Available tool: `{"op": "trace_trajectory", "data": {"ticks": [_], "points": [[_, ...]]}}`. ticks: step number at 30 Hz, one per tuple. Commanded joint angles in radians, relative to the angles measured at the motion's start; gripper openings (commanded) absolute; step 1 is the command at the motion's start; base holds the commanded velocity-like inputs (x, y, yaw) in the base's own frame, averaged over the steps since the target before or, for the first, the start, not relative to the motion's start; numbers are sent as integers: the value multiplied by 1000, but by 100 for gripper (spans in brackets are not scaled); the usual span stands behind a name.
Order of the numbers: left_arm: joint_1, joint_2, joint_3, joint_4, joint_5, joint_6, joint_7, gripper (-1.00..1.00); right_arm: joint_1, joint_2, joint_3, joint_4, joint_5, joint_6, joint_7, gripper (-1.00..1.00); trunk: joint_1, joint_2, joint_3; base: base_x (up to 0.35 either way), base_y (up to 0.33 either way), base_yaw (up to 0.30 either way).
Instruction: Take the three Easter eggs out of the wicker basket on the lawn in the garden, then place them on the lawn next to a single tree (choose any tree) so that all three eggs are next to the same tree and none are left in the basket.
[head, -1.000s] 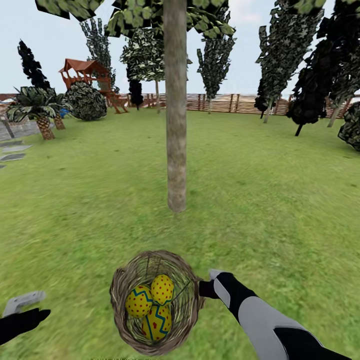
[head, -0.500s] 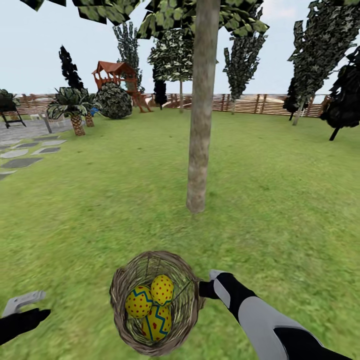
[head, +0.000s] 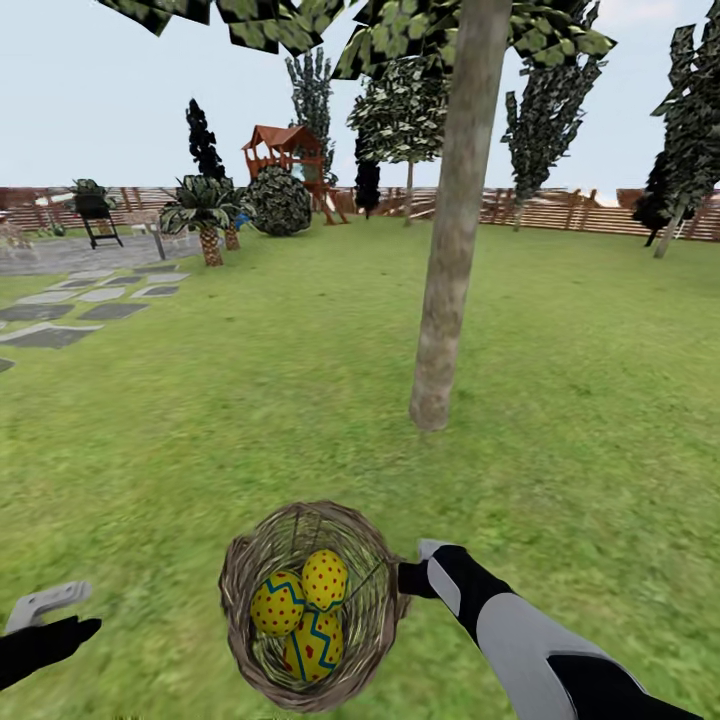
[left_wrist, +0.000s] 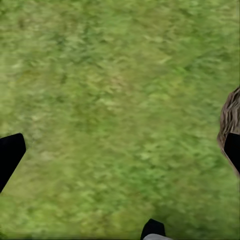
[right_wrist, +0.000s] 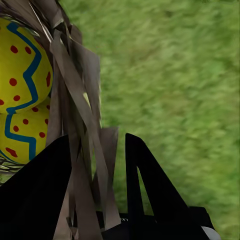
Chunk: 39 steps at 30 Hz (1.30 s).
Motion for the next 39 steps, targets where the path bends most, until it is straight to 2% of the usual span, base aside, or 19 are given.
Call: {"op": "trace_trajectory", "data": {"ticks": [1, 14, 39], "points": [[-1, 0, 0, -1, 8, 5, 5, 100, -1, 1, -12, -3, -16, 4, -4, -100, 1, -2, -2, 0, 0, 292], [-1, 1, -2, -6, 9, 4, 0, 100, -1, 1, -12, -3, -16, 4, -4, -100, 1, -2, -2, 27, 5, 275], [0, 2, -3, -8, 9, 3, -1, 100, 3, 1, -12, -3, -16, 3, -4, -100, 1, -2, -2, 279, 82, 26]]}}
